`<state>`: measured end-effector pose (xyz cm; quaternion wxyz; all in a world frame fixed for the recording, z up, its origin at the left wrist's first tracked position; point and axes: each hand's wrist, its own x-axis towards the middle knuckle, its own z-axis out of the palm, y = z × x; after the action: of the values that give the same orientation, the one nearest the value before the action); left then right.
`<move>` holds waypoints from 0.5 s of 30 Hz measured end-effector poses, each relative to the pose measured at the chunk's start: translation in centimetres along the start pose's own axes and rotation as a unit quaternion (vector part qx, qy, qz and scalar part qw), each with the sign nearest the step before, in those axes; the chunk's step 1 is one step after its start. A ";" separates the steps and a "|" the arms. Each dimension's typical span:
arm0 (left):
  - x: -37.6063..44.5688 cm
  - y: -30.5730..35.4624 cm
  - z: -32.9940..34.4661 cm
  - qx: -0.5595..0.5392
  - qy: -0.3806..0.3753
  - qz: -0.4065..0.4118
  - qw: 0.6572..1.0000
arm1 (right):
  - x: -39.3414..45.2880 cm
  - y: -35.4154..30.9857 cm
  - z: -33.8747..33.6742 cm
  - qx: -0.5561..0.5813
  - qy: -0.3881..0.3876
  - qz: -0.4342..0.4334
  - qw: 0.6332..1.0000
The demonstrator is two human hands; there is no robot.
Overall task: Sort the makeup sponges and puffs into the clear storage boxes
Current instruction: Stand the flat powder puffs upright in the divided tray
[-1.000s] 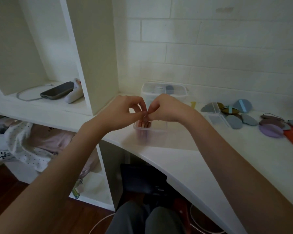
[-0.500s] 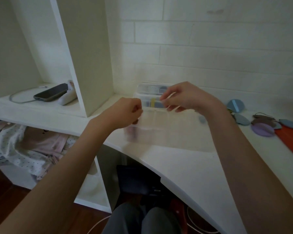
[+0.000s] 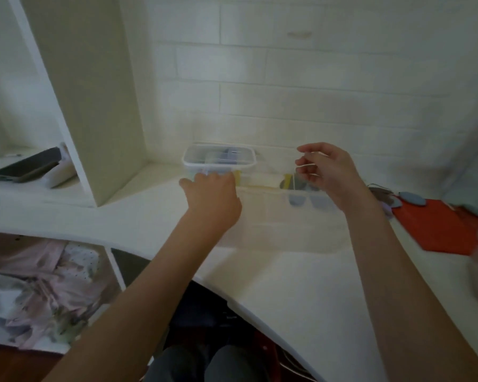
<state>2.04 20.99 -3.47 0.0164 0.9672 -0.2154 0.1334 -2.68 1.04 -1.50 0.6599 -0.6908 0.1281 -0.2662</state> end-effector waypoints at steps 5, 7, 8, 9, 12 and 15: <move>0.4 -0.7 0.1 -0.059 -0.055 -0.028 0.996 | 0.1 2.1 -4.2 -0.068 0.123 0.005 0.990; 0.5 -1.4 0.0 -0.044 -0.059 -0.039 0.996 | 0.2 2.8 -4.9 -0.121 0.128 0.030 0.984; 0.5 -1.7 -0.1 -0.032 -0.065 -0.051 0.996 | 0.2 3.2 -5.0 -0.144 0.108 0.044 0.983; 0.5 -1.8 -0.2 -0.019 -0.073 -0.065 0.995 | 0.1 3.5 -4.8 -0.157 0.083 0.055 0.983; 0.3 -0.9 -0.7 0.025 -0.075 -0.097 0.992 | -0.4 4.1 -3.9 -0.139 0.032 0.061 0.988; 0.1 2.2 -1.9 0.050 0.016 -0.074 0.996 | -0.1 5.3 -3.5 -0.185 0.052 0.003 0.981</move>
<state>0.72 19.09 -1.71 -0.0193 0.9779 -0.1363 0.1576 -3.74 -2.32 -6.75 0.5144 -0.7855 0.2117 -0.2714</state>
